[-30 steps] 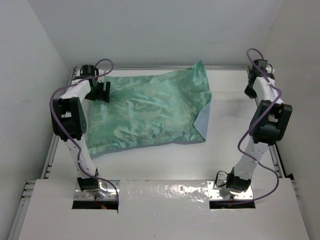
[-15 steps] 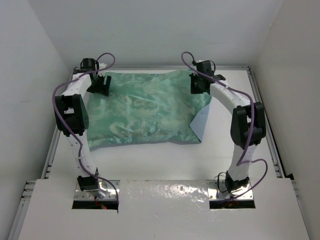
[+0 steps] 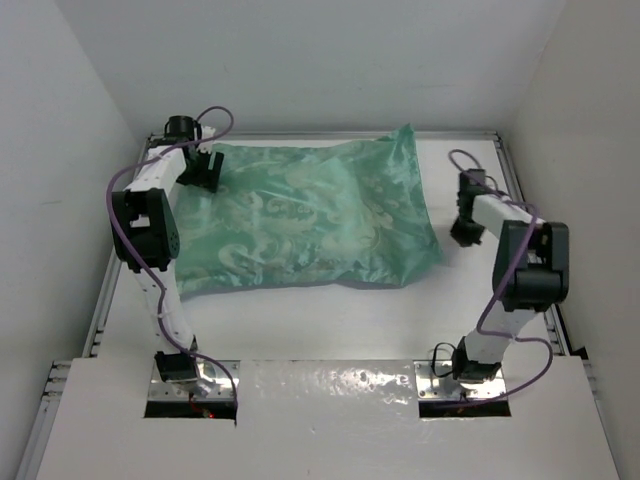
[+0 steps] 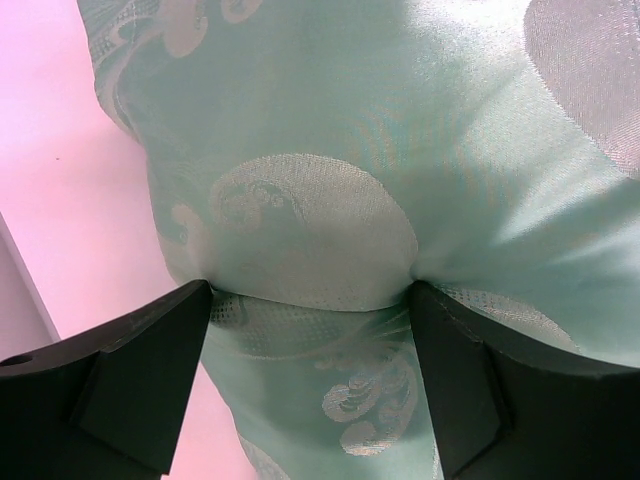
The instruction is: Put the pillow into the pillowcase
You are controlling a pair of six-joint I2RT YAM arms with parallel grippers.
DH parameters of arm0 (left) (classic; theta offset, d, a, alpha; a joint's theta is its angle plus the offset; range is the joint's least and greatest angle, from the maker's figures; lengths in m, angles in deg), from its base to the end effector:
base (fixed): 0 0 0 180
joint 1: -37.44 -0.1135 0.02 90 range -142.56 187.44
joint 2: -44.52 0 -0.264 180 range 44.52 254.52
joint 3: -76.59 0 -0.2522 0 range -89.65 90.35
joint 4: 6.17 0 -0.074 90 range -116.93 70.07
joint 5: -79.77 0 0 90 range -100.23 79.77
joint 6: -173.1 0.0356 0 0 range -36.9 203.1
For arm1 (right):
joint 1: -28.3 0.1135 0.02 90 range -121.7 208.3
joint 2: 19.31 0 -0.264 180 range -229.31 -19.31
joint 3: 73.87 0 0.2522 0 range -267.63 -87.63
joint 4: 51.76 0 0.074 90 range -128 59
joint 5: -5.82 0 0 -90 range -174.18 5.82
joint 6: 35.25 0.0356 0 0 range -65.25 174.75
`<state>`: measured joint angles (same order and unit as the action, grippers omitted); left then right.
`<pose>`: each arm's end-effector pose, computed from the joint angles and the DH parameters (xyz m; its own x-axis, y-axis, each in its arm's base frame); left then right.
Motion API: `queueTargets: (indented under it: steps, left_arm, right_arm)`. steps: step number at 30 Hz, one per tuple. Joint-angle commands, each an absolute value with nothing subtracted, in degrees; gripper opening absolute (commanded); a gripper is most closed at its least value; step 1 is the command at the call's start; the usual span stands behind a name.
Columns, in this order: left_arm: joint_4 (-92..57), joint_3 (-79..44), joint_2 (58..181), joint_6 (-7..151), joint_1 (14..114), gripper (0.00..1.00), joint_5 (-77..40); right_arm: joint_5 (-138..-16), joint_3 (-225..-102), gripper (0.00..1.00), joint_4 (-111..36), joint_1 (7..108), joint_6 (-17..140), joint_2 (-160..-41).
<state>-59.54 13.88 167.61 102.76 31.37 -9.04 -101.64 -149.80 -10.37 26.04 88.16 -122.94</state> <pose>0.4685 0.0506 0.2151 -0.8432 0.2486 -0.4766 0.1778 0.9657 0.1892 0.3434 -0.0242 0.1520 -0.6995 0.5533 -0.4523 0.6347 0.7719 -0.0374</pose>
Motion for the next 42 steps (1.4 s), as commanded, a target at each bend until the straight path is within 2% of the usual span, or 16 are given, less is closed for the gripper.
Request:
queueTargets:
  steps: [1, 6, 8, 10, 11, 12, 13, 15, 17, 18, 21, 26, 32, 42]
  left_arm:
    - [-57.9, 15.1, 168.2, 105.0, 30.9, 0.78, -4.0]
    - [-59.6, 18.8, 167.5, 104.8, 30.9, 0.79, -6.6]
    - [-62.4, 23.2, 167.3, 104.5, 30.9, 0.84, -7.6]
    - [-66.0, 27.1, 166.8, 103.8, 30.9, 0.90, -8.6]
    - [-66.9, 31.4, 166.5, 103.5, 30.8, 1.00, -8.8]
    - [-67.8, 33.4, 165.6, 103.2, 30.8, 1.00, -8.7]
    - [-69.5, 35.3, 165.0, 102.7, 30.7, 1.00, -8.3]
    - [-70.5, 38.7, 162.4, 102.5, 30.4, 1.00, -5.2]
    - [-71.0, 37.3, 160.0, 103.0, 29.7, 1.00, -0.4]
    - [-71.1, 36.1, 157.7, 103.2, 29.1, 1.00, 0.9]
    - [-71.9, 28.6, 153.1, 102.0, 25.0, 1.00, 2.9]
    - [-71.7, 12.8, 147.2, 101.0, 13.9, 1.00, -2.8]
    - [-65.8, -0.6, 138.8, 104.2, 10.6, 1.00, -1.4]
    - [-65.4, -2.1, 138.0, 103.5, 10.6, 1.00, -3.6]
  right_arm:
    - [-118.3, -148.4, 0.00, -6.3, 20.8, 93.5, -113.3]
    - [-118.0, -150.2, 0.00, -7.8, 18.2, 91.2, -110.1]
    - [-113.4, -151.6, 0.01, -9.6, 18.4, 87.7, -109.3]
    - [-110.2, -152.9, 0.11, -10.9, 18.8, 84.7, -108.6]
    - [-107.2, -153.5, 0.17, -11.7, 19.0, 83.9, -108.3]
    - [-105.8, -154.1, 0.24, -12.0, 19.0, 83.2, -108.1]
    - [-104.8, -155.3, 0.46, -11.9, 19.0, 82.6, -108.0]
    - [-102.5, -156.3, 0.62, -12.3, 19.0, 81.9, -107.6]
    - [-100.7, -156.8, 0.92, -13.6, 19.0, 81.0, -106.4]
    - [-100.2, -156.7, 0.99, -14.4, 19.0, 80.6, -106.1]
    - [-100.3, -156.1, 0.99, -16.9, 19.0, 80.6, -104.6]
    - [-103.9, -154.6, 0.99, -20.5, 19.0, 82.0, -102.9]
    - [-105.9, -148.6, 0.99, -27.4, 19.0, 83.9, -100.5]
    - [-103.3, -147.0, 0.99, -32.6, 19.0, 83.4, -99.5]
